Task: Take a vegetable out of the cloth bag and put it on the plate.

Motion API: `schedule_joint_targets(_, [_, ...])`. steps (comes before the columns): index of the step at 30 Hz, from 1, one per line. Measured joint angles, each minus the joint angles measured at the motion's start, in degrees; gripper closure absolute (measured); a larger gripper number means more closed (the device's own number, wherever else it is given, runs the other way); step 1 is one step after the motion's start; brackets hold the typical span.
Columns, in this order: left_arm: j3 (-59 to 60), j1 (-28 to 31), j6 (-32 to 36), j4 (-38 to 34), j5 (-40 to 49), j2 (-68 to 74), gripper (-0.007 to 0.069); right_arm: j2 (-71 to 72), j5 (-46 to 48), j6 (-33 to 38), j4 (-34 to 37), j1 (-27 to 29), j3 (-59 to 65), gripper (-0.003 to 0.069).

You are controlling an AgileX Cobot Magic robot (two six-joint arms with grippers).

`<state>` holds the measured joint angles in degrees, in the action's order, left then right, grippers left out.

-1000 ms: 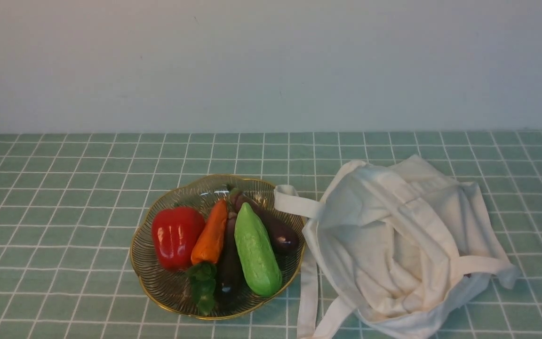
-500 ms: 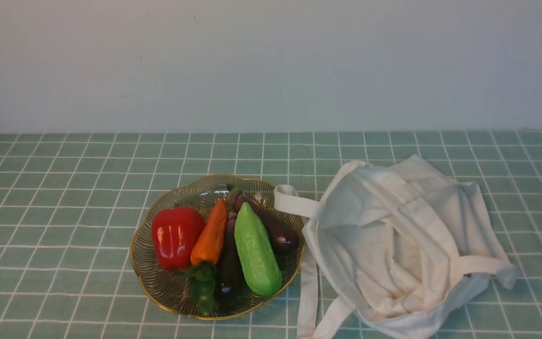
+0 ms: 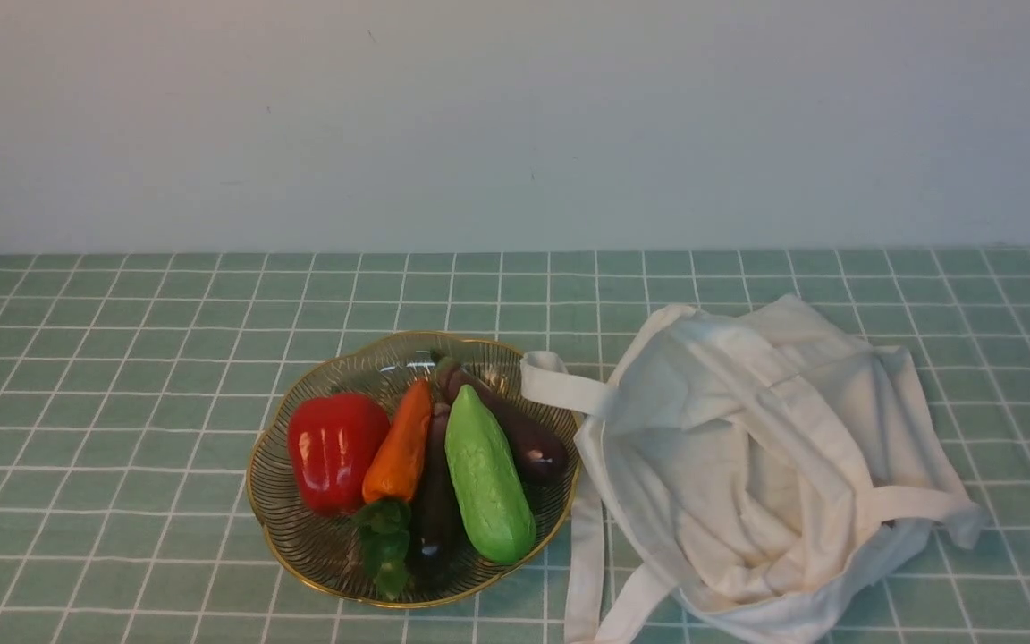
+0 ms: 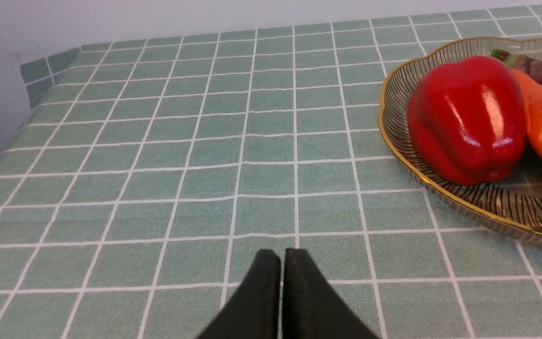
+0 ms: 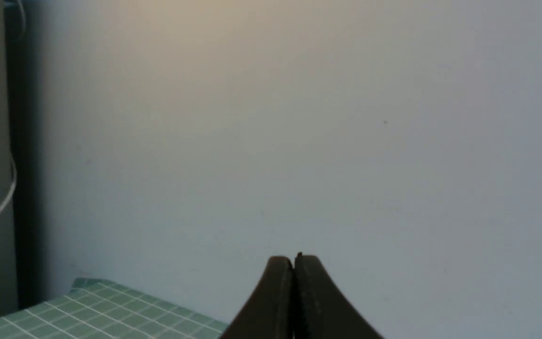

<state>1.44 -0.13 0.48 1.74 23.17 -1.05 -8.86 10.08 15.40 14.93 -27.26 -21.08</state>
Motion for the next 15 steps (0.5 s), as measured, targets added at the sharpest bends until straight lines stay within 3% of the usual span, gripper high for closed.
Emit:
schedule_joint_targets(3, [0.0, 0.0, 0.0, 0.0, 0.0, 0.0, 0.0629, 1.0, -0.2, -3.5, -2.0, 4.3, 4.1, 0.0674])
schedule_joint_targets(11, [0.0, 0.0, 0.0, 0.0, 0.0, 0.0, 0.0629, 3.4, 0.0, -21.9, -16.0, 18.4, 17.9, 0.0674])
schedule_joint_targets(15, [0.0, 0.0, 0.0, 0.0, 0.0, 0.0, 0.0629, 5.3, 2.3, -22.9, -18.2, 20.8, 22.2, 0.0674])
